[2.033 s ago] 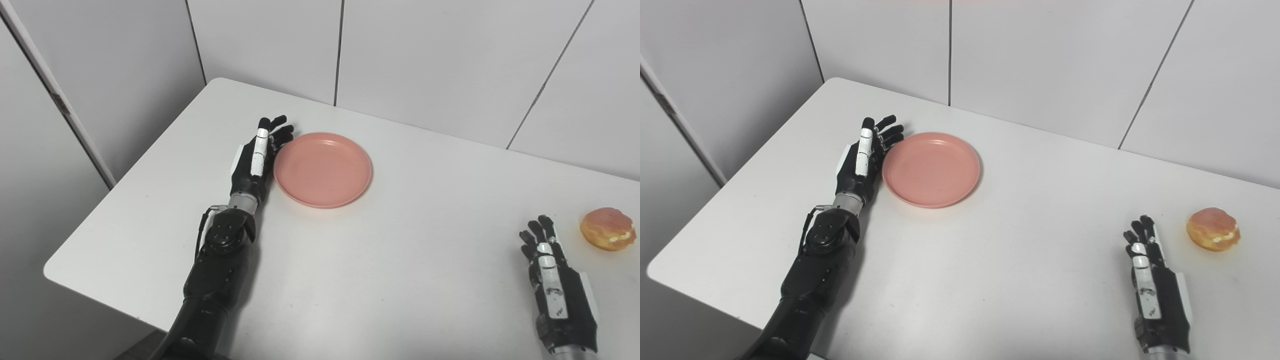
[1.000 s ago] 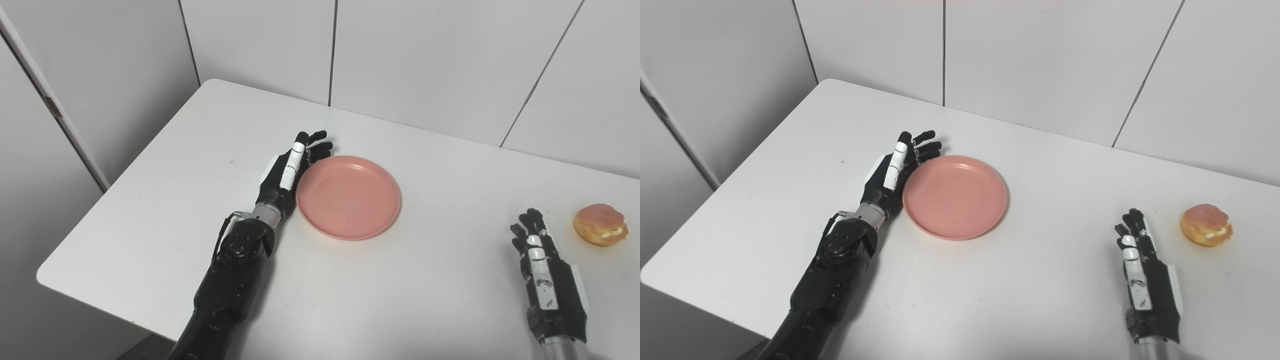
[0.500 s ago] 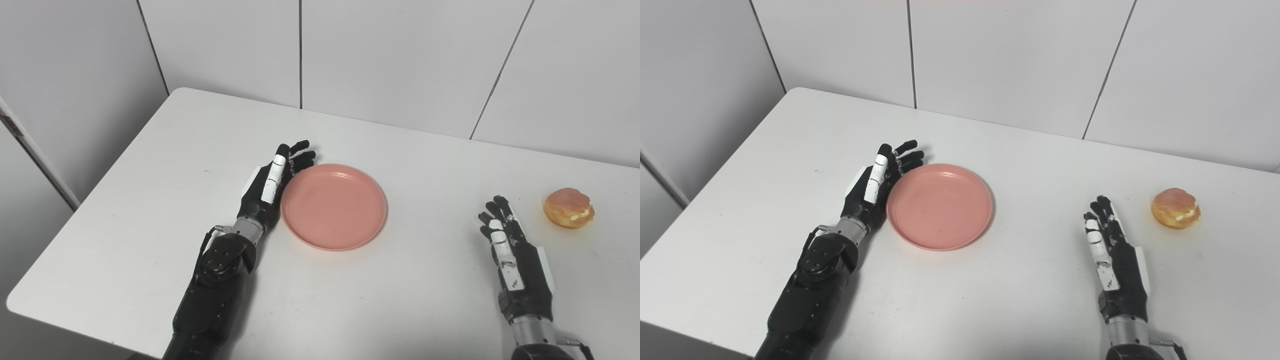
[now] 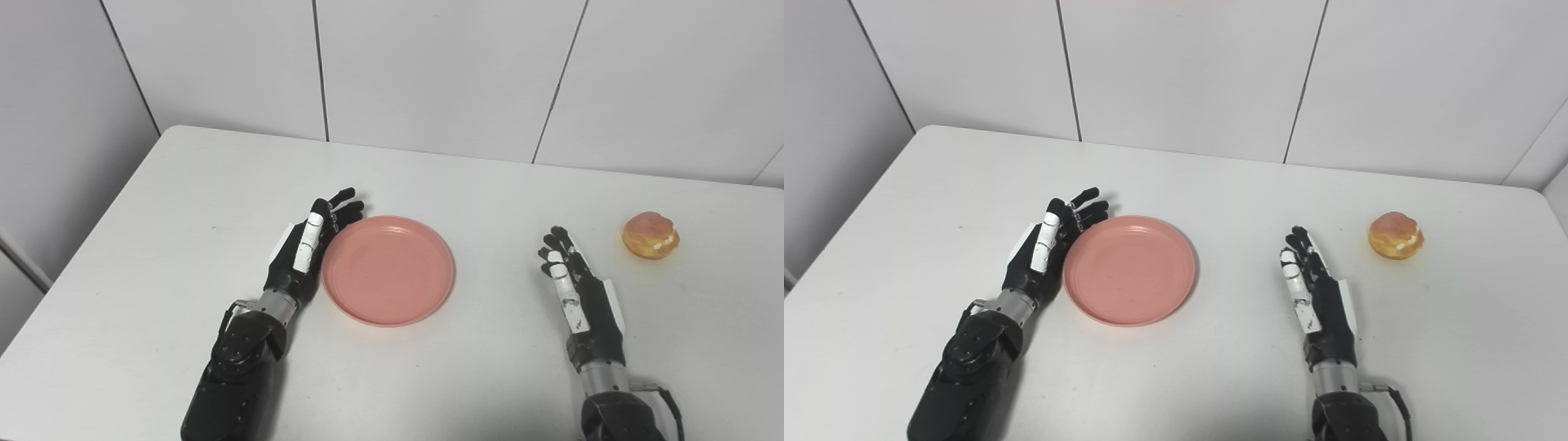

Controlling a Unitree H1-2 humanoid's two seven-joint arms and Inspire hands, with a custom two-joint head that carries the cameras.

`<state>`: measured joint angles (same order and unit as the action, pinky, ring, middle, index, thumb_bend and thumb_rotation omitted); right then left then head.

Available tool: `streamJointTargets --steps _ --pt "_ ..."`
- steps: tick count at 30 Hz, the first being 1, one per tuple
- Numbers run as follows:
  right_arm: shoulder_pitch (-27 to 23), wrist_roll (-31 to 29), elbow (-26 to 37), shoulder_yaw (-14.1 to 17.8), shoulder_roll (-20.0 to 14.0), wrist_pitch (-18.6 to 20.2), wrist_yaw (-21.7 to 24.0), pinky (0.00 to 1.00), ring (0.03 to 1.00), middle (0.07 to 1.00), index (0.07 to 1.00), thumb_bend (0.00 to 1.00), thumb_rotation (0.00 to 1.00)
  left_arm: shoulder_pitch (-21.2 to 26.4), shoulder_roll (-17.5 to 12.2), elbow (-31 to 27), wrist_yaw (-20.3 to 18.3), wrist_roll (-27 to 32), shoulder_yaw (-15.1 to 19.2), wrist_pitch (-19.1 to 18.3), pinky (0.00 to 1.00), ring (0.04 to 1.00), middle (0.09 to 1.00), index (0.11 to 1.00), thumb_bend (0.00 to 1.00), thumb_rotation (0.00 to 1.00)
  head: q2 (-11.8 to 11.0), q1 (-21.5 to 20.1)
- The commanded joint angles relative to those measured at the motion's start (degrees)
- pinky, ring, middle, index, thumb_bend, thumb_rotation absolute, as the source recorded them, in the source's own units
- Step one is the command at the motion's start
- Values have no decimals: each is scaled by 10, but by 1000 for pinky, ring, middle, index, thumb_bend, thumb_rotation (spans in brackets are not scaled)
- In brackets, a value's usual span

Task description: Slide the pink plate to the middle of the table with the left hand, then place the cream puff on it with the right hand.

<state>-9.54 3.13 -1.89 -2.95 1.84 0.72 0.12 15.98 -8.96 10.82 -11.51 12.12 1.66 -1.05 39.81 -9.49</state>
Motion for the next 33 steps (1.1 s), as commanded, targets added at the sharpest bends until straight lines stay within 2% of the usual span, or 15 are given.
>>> streamJointTargets --steps 1,9,15,33 --pt "-17 8 7 -5 -2 -18 0 916 908 921 929 555 895 -8 0 -4 -9 -5 -6 2 863 862 842 840 734 1000 0 -7" --pt "-17 7 12 -8 -1 -12 1 927 919 933 942 527 909 -28 16 -22 -2 -15 -17 14 847 841 818 791 733 1000 1 -30" --pt "-19 12 10 -12 -1 -14 3 932 922 936 950 542 934 -43 21 -35 -16 -11 -28 11 907 891 868 872 740 1000 -1 -40" --pt "-22 18 9 -15 -2 -10 2 932 922 938 955 551 950 -80 28 -100 -16 -11 -70 -26 966 963 932 933 721 1000 4 -48"
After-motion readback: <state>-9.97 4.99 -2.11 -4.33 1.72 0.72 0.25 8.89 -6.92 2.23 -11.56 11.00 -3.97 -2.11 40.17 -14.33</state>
